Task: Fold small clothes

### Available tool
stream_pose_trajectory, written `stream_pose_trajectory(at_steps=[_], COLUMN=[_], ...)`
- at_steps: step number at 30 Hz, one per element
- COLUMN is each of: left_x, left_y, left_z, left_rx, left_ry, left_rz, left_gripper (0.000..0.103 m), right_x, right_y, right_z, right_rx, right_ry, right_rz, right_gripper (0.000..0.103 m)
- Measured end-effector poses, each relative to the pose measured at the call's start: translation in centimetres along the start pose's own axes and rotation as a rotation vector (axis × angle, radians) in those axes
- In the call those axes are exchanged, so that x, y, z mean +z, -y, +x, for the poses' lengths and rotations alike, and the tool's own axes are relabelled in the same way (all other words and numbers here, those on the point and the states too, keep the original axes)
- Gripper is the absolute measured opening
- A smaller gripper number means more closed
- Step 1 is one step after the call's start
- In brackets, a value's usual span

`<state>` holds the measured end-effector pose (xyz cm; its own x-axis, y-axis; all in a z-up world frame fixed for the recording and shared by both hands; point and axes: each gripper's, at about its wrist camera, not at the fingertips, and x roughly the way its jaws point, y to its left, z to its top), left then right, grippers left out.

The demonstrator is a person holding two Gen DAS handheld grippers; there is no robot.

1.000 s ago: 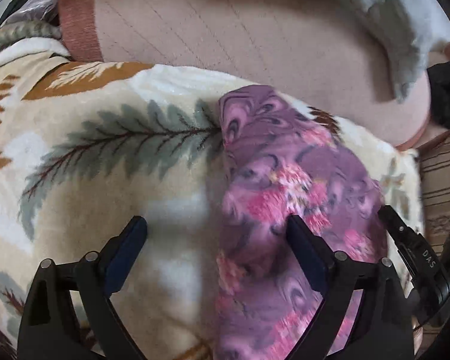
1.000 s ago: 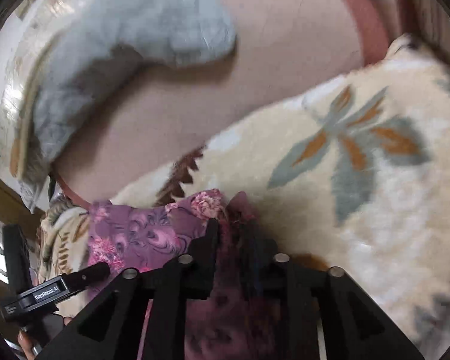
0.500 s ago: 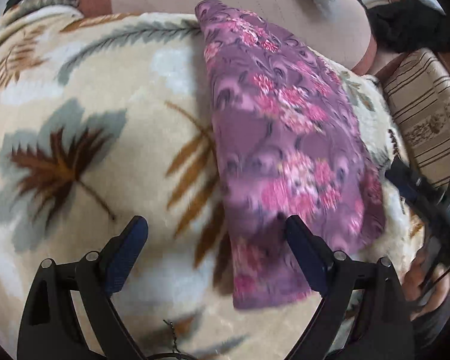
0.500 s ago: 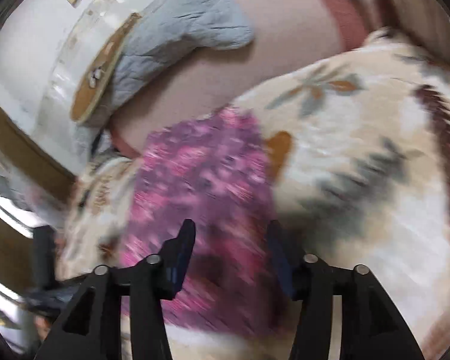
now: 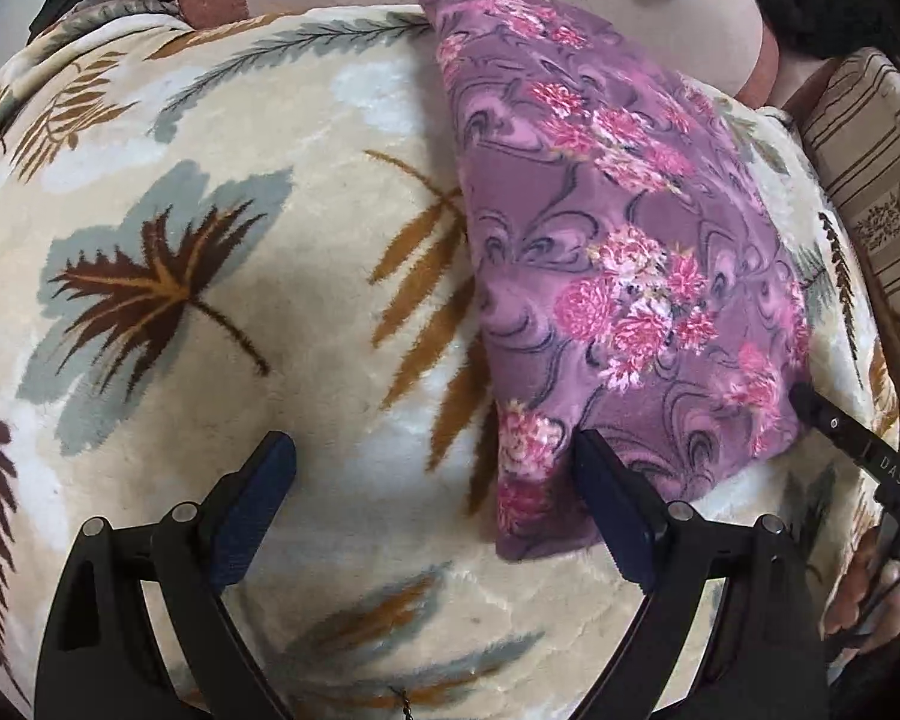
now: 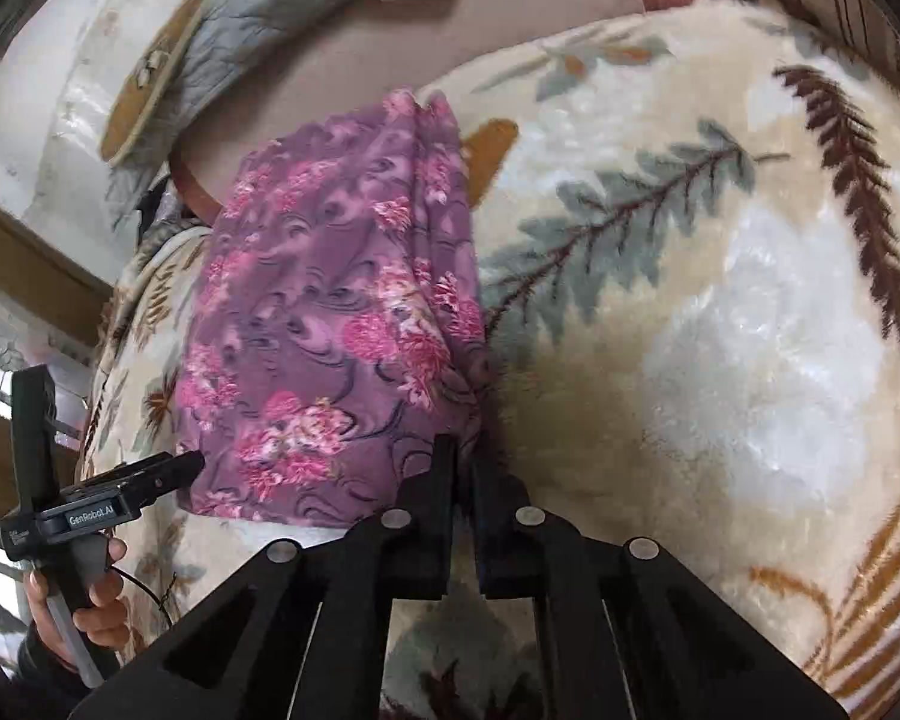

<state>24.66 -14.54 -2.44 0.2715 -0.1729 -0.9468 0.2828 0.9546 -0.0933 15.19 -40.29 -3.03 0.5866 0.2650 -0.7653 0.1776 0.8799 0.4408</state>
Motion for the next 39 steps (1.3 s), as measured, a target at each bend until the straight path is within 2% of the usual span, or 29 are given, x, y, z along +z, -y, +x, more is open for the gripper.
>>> stream_pose_trajectory(at_steps=[2, 4, 6, 8, 10, 11, 12, 13, 14, 15, 17, 19, 21, 23, 24, 25, 27, 28, 29, 31, 33, 35, 37, 39], left_x=[-0.3, -0.1, 0.4, 0.8, 1.3, 1.2, 1.2, 1.2, 1.5, 1.9, 4.1, 6.0, 7.7, 8.7, 8.9, 9.3, 9.5, 9.5, 9.6, 9.8, 10.0, 10.3, 10.4, 10.7], left_y=[-0.7, -0.7, 0.2, 1.5, 2.4, 2.3, 1.9, 1.4, 0.6, 0.1, -0.8, -1.0, -0.7, 0.3, 0.2, 0.0, -0.5, -0.7, -1.1, -2.4, -3.5, -4.2, -3.6, -2.1], left_z=[-1.3, -2.3, -2.8, -1.9, 0.3, 1.3, 1.3, 0.6, -0.6, -1.2, -2.0, -1.8, -0.6, 1.7, 2.5, 3.5, 3.5, 3.2, 2.9, 2.7, 3.2, 3.9, 3.8, 3.8], left_rx=[-0.035, -0.090, -0.130, -0.099, -0.029, -0.022, -0.046, -0.082, -0.146, -0.177, -0.204, -0.197, -0.169, -0.131, -0.113, -0.110, -0.147, -0.171, -0.204, -0.243, -0.283, -0.316, -0.318, -0.329], left_ry=[0.021, 0.044, 0.059, 0.053, 0.010, -0.023, -0.020, 0.003, 0.044, 0.068, 0.098, 0.104, 0.079, 0.038, 0.022, 0.002, 0.010, 0.017, 0.025, 0.039, 0.024, 0.010, 0.018, 0.006], left_rz=[-0.036, -0.068, -0.074, -0.046, -0.017, -0.015, -0.022, -0.030, -0.055, -0.078, -0.133, -0.165, -0.187, -0.200, -0.203, -0.210, -0.226, -0.222, -0.218, -0.258, -0.310, -0.346, -0.330, -0.286], left_gripper=[0.093, 0.093, 0.093, 0.093, 0.093, 0.093, 0.093, 0.093, 0.093, 0.093, 0.093, 0.093, 0.093, 0.093, 0.095, 0.095, 0.095, 0.095, 0.095, 0.095, 0.095, 0.095, 0.097, 0.097], right_x=[0.4, 0.7, 0.9, 0.6, -0.1, -0.4, -0.3, 0.2, 1.0, 2.1, 4.0, 6.1, 7.5, 8.3, 8.2, 8.0, 8.4, 8.7, 9.1, 9.4, 9.4, 9.3, 9.7, 10.3], right_y=[-0.7, -2.0, -3.2, -3.8, -3.6, -3.3, -3.4, -3.6, -3.6, -3.6, -3.9, -3.9, -4.6, -4.4, -4.4, -4.4, -4.3, -3.6, -2.5, 0.4, 2.2, 2.6, 1.8, 0.7], right_z=[-2.1, -4.1, -3.8, -1.8, 1.9, 3.6, 3.2, 2.6, 1.8, 0.5, -0.8, -0.1, 1.5, 4.4, 6.4, 7.2, 6.3, 5.7, 5.2, 4.8, 5.2, 6.1, 6.7, 7.3], right_rx=[-0.034, 0.065, 0.120, 0.147, 0.057, 0.019, 0.016, 0.038, 0.066, 0.103, 0.121, 0.137, 0.118, 0.066, 0.009, -0.006, 0.016, 0.046, 0.078, 0.109, 0.134, 0.175, 0.215, 0.263], right_ry=[0.083, 0.206, 0.253, 0.217, 0.100, 0.038, 0.072, 0.083, 0.104, 0.175, 0.253, 0.277, 0.269, 0.212, 0.139, 0.119, 0.146, 0.150, 0.161, 0.169, 0.146, 0.131, 0.124, 0.089], right_rz=[0.025, 0.001, -0.015, -0.020, -0.040, -0.060, -0.078, -0.073, -0.050, -0.018, 0.011, 0.030, 0.025, -0.011, -0.030, -0.052, -0.066, -0.030, 0.028, 0.157, 0.221, 0.217, 0.174, 0.129], right_gripper=[0.026, 0.030, 0.030, 0.027, 0.024, 0.019, 0.020, 0.025, 0.025, 0.025, 0.025, 0.025, 0.025, 0.024, 0.025, 0.025, 0.025, 0.030, 0.047, 0.066, 0.065, 0.069, 0.081, 0.082])
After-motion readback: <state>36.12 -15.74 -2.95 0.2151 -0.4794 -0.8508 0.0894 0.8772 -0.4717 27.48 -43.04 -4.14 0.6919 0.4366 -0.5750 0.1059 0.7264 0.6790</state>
